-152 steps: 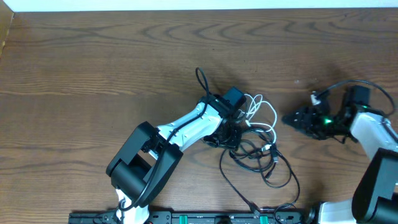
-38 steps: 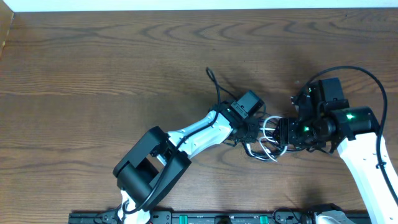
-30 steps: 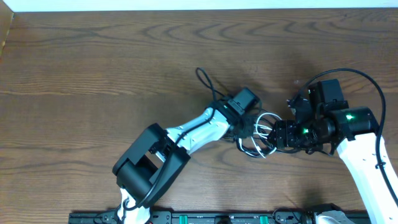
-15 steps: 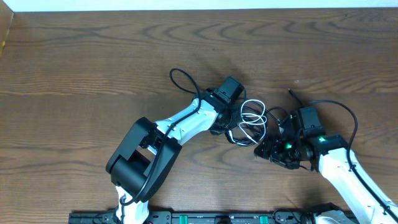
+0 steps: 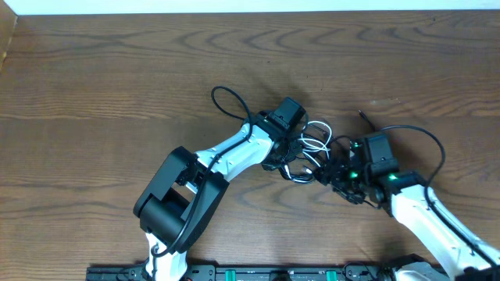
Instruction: Untangle cables
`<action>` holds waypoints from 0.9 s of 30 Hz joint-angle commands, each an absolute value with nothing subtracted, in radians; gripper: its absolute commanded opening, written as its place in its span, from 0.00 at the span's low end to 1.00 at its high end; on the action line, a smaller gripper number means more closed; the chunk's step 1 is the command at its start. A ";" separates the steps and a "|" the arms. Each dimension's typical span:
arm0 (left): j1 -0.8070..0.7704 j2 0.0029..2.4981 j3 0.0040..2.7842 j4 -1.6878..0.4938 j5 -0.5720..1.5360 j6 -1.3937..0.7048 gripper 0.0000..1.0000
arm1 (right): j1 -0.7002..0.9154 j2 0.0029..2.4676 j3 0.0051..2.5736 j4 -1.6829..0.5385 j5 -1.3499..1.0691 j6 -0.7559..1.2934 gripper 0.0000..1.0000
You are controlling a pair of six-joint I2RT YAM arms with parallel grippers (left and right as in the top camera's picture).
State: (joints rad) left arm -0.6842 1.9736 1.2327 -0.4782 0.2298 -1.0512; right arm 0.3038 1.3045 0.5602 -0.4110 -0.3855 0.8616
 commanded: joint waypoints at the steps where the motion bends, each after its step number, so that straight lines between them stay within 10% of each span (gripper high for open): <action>1: -0.679 1.990 1.225 -0.492 0.193 -1.060 0.08 | 0.331 1.344 0.553 -0.373 -0.349 0.918 0.51; 7: -0.679 1.990 1.224 -0.515 0.193 -1.052 0.08 | 0.333 1.383 0.553 -0.373 -0.128 0.947 0.01; 14: -0.679 1.990 1.223 -0.548 0.193 -1.024 0.08 | 0.323 1.380 0.554 -0.381 0.062 0.916 0.01; 19: -0.679 1.990 1.223 -0.574 0.189 -1.023 0.08 | 0.302 1.361 0.556 -0.326 -0.272 0.667 0.01; 27: -0.679 1.990 1.222 -0.571 0.190 -1.027 0.08 | 0.315 1.353 0.556 -0.394 -0.470 0.635 0.31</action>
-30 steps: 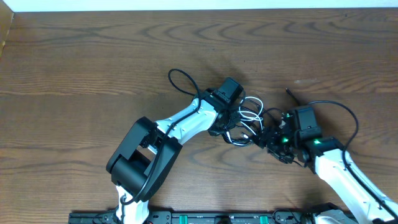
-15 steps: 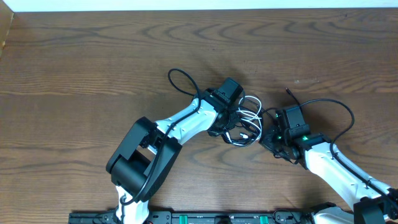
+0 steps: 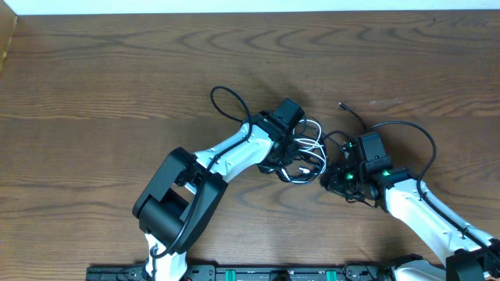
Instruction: Untangle cables
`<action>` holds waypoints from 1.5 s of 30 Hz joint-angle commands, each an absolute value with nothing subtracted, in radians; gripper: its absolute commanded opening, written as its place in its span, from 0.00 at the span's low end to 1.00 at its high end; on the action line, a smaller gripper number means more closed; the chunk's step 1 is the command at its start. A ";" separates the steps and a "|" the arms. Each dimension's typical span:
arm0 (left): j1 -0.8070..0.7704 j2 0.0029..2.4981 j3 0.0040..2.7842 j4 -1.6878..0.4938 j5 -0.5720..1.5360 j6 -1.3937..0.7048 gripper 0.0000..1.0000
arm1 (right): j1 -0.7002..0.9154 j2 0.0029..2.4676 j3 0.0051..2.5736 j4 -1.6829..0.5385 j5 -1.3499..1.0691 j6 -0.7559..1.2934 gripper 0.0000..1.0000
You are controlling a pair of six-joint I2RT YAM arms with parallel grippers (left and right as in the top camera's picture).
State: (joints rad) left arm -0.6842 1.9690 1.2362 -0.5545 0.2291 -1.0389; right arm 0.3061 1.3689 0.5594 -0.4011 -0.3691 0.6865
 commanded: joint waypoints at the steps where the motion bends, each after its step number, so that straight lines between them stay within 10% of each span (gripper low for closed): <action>1: -0.679 1.990 1.222 -0.571 0.190 -1.026 0.08 | 0.316 1.353 0.556 -0.381 -0.447 0.641 0.41; 3: -0.679 1.990 1.222 -0.572 0.190 -1.026 0.08 | 0.316 1.353 0.555 -0.357 -0.362 0.695 0.47; 7: -0.679 1.990 1.222 -0.575 0.190 -1.026 0.08 | 0.316 1.361 0.555 -0.322 -0.241 0.787 0.20; 23: -0.680 1.990 1.221 -0.583 0.191 -1.026 0.08 | 0.316 1.428 0.555 -0.169 -0.263 0.819 0.27; 45: -0.680 1.990 1.218 -0.591 0.193 -1.025 0.08 | 0.277 1.552 0.557 -0.114 -0.199 0.736 0.01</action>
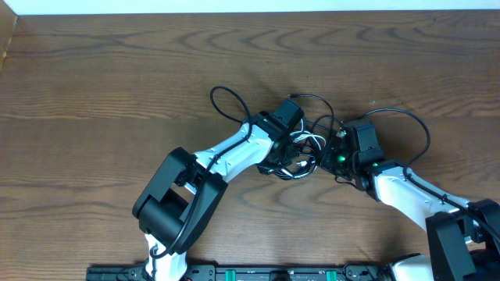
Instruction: Untangle cables
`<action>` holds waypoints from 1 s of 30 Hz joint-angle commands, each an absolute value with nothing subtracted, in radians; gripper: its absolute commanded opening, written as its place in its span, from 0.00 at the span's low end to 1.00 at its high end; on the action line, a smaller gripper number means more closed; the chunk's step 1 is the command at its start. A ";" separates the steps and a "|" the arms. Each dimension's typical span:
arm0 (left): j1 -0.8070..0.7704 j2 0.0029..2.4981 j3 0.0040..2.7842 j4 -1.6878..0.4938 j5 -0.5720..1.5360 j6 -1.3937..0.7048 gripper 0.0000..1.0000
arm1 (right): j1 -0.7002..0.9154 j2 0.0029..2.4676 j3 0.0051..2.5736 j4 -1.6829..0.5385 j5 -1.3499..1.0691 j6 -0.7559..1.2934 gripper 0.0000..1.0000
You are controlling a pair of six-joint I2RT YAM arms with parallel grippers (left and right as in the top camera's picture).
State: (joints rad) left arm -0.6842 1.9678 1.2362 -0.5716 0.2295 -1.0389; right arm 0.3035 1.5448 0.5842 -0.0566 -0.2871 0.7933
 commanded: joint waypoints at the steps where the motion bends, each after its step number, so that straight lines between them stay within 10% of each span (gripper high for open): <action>1: -0.680 1.990 1.217 -0.591 0.192 -1.022 0.08 | 0.259 1.528 0.560 -0.142 -0.190 0.725 0.01; 18: -0.680 1.990 1.212 -0.659 0.043 -1.003 0.08 | -0.175 0.920 0.640 -0.583 0.182 0.462 0.01; 24: -0.680 1.990 1.210 -0.659 0.043 -1.003 0.08 | -0.247 0.933 0.643 -0.576 -0.254 0.360 0.01; 27: -0.680 1.990 1.210 -0.659 0.059 -1.004 0.08 | -0.221 0.976 0.638 -0.651 -0.508 0.320 0.34; 30: -0.680 1.990 1.210 -0.658 0.070 -1.004 0.08 | -0.168 1.031 0.616 -0.702 -0.538 0.323 0.35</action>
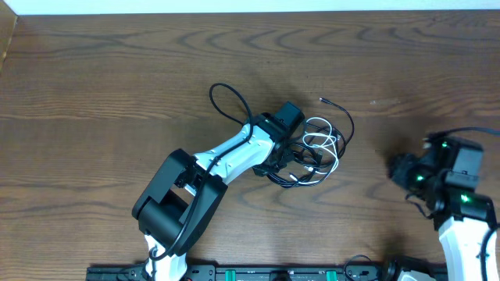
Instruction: Untangle cables
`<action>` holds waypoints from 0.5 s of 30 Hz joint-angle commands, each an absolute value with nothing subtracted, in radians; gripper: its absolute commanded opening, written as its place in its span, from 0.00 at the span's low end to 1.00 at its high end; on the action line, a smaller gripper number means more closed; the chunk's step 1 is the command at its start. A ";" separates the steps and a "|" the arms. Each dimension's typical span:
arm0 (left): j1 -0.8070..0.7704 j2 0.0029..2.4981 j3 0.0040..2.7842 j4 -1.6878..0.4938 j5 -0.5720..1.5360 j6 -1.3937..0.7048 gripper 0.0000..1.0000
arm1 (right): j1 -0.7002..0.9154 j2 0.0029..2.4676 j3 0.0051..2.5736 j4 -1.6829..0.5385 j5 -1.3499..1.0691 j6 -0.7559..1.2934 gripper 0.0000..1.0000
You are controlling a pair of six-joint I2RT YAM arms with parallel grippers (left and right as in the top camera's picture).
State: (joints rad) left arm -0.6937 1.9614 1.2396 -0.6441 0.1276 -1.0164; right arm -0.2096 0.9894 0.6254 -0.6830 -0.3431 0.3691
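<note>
A tangle of white and black cables (316, 150) lies at the table's middle. The black cable's free end (322, 100) points up-left, and its arc runs down the tangle's right side. My left gripper (291, 158) sits on the tangle's left edge, its dark fingers down among the strands and apparently shut on them. My right gripper (398, 169) is far off to the right, apart from every cable, open and holding nothing.
A black loop (225, 101) of the left arm's own wiring sticks out up-left of its wrist. The right arm's own lead (469, 131) arcs over its wrist. The brown wooden table (117, 70) spreads on all sides; a dark rail runs along the front edge.
My right gripper was right up against the tangle holding the black cable; now it is well off to the right, empty. The black cable lies loose on the table. The left gripper stayed put.
My left gripper stayed at the tangle throughout. The right gripper was at the tangle's lower right with a black cable trailing over it, then closer in, then up against the tangle. Now it has let go and withdrawn, and the loops lie spread wider.
</note>
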 commanded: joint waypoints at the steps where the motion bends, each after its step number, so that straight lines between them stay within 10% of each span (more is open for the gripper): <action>1: -0.680 1.990 1.210 -0.658 0.070 -1.004 0.08 | -0.146 1.048 0.601 -0.699 -0.538 0.326 0.36; 15: -0.680 1.990 1.210 -0.658 0.070 -1.004 0.08 | 0.141 1.285 0.540 -0.301 -0.487 0.290 0.58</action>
